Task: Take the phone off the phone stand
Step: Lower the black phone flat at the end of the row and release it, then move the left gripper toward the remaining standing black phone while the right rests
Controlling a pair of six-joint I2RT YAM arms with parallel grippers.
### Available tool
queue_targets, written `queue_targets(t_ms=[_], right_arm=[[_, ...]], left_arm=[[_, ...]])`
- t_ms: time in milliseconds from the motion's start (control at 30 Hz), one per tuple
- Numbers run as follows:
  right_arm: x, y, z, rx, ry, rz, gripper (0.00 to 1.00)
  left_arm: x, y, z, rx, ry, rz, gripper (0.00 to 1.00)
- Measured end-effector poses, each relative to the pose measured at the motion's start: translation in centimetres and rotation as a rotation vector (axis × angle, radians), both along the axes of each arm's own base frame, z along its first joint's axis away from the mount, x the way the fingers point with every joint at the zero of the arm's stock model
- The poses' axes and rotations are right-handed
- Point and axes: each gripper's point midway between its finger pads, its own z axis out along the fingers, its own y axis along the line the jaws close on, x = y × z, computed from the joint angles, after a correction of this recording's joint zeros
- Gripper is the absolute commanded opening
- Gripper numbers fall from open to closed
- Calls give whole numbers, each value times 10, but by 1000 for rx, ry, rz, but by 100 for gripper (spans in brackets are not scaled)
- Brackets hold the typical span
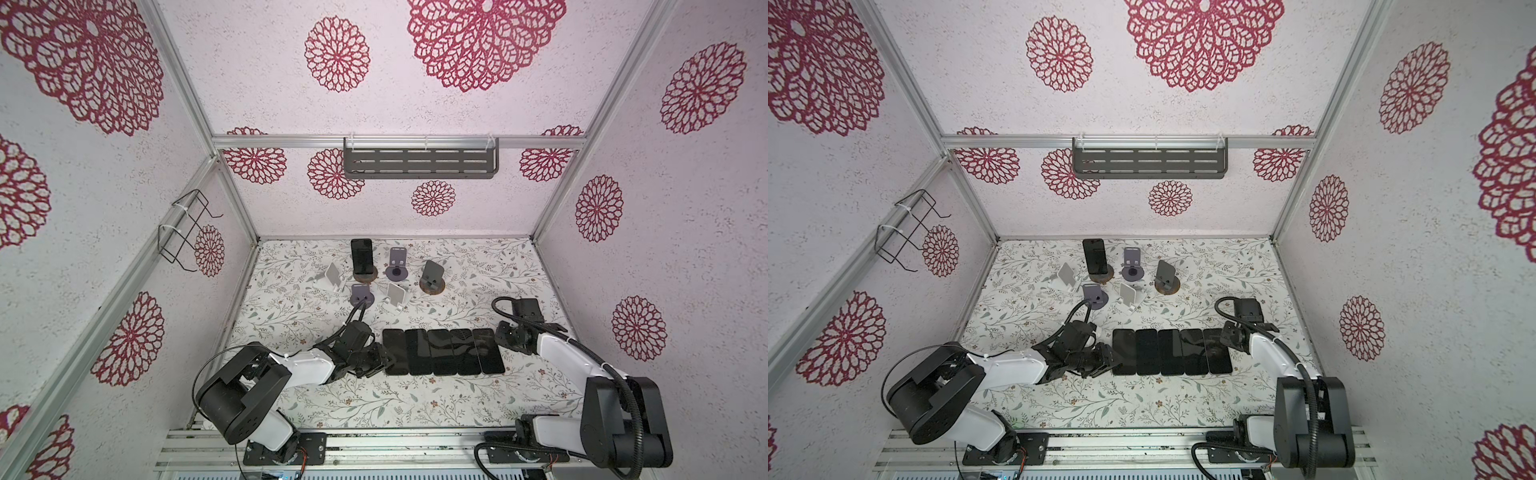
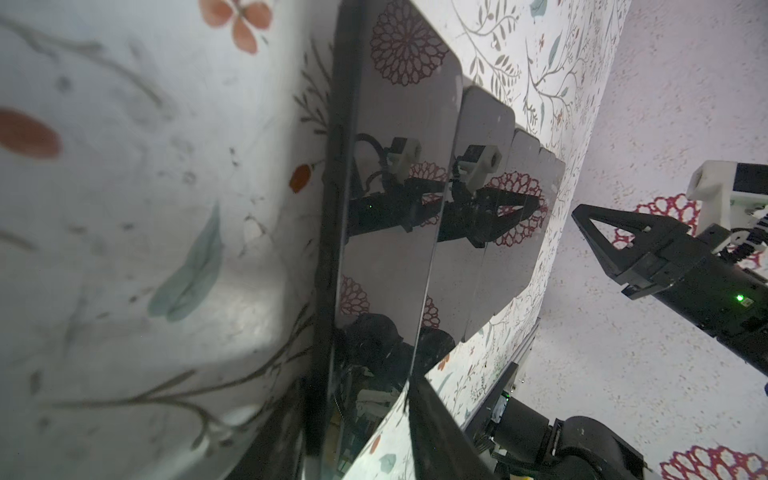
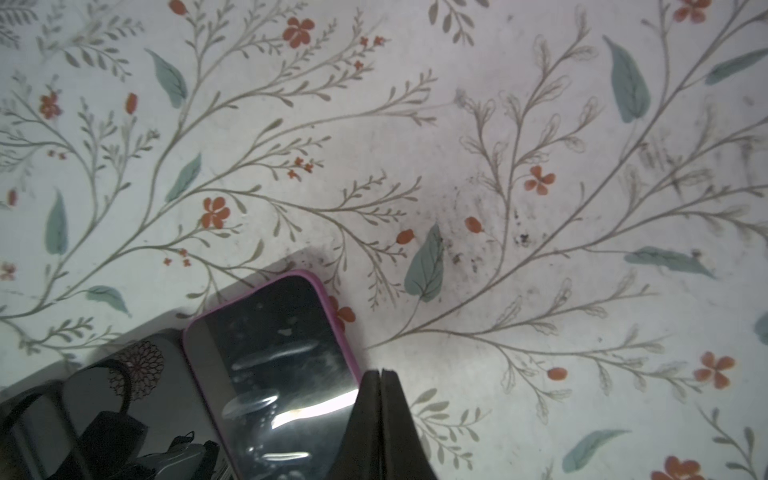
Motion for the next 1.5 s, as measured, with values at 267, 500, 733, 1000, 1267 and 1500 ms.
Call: queue_targets(t_ms=[267, 500, 733, 1000, 1267, 1500], right_arm=[[3, 3, 9, 16, -31, 7, 8], [1, 2, 8, 13, -24, 5, 8], [3, 2, 12, 14, -39, 6, 8], [7, 3, 20, 24, -77, 1, 9], [7, 5, 32, 31, -113, 13, 11], [5, 8, 57, 24, -156, 62, 11]], left_arm=[[9, -7, 9, 6, -15, -9, 73], [12, -2, 11, 71, -34, -29, 82], [12, 1, 11, 120, -52, -52, 84], [9, 14, 13, 187, -81, -66, 84], [12, 29, 32, 266, -172, -78, 85], [21, 33, 59, 263, -287, -70, 84]])
